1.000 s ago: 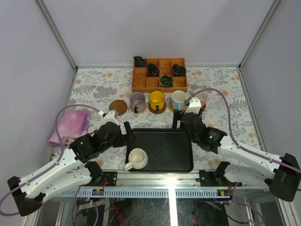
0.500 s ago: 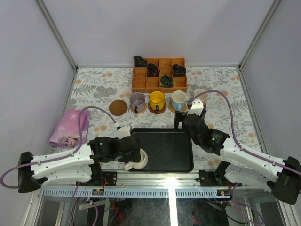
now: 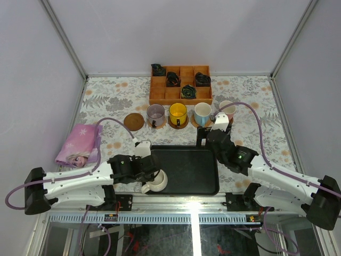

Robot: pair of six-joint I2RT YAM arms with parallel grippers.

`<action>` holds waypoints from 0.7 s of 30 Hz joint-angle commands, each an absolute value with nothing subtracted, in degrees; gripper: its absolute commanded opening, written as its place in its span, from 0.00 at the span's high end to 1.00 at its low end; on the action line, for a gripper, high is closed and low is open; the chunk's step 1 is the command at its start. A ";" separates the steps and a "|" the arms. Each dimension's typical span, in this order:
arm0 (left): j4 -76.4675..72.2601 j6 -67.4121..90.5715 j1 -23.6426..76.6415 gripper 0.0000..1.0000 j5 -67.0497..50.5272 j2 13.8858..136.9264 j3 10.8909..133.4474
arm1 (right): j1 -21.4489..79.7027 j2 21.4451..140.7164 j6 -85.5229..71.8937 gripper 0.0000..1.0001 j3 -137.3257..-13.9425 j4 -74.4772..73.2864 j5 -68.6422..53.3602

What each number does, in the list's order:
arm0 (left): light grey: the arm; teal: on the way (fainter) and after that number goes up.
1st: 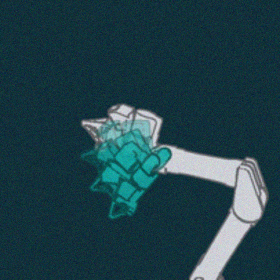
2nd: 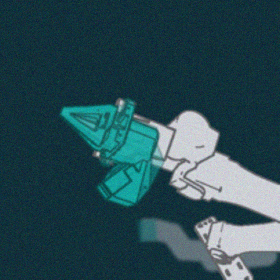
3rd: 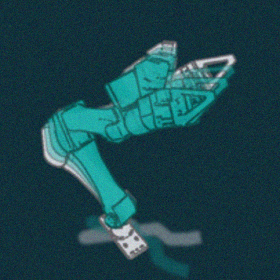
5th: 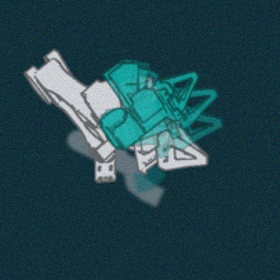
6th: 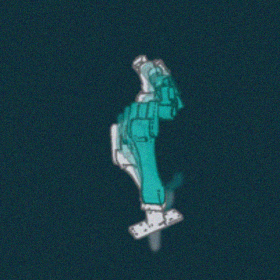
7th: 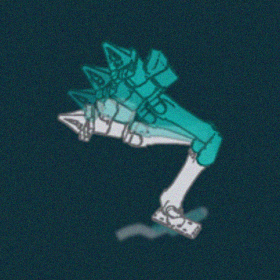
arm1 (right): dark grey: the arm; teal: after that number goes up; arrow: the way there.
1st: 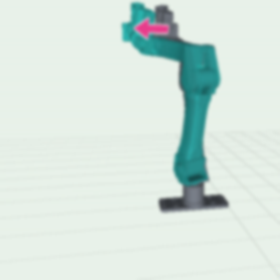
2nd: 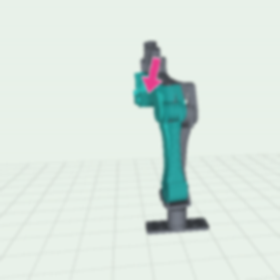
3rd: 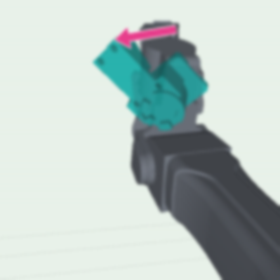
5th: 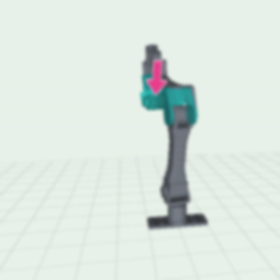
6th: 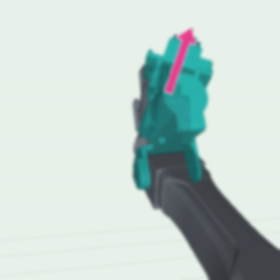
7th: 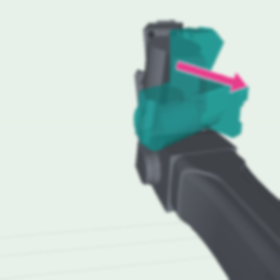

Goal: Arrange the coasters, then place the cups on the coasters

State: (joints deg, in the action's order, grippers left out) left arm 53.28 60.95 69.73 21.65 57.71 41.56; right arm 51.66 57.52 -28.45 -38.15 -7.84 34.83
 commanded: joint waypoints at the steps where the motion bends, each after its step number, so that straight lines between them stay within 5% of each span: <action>1: 48.48 58.78 69.94 0.62 25.60 59.99 42.08 | 51.10 57.72 -28.61 0.05 -38.32 -6.04 35.10; 12: 38.28 54.80 69.21 0.86 30.10 65.56 42.19 | 51.13 59.27 -28.26 0.05 -38.50 -6.23 35.63; 21: 25.68 47.05 62.19 0.89 31.46 67.60 41.37 | 51.11 60.00 -28.27 0.05 -38.29 -6.07 36.52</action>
State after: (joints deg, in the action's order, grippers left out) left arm 37.08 51.59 65.19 28.21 67.70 41.47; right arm 51.64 59.86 -28.45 -38.15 -7.86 34.92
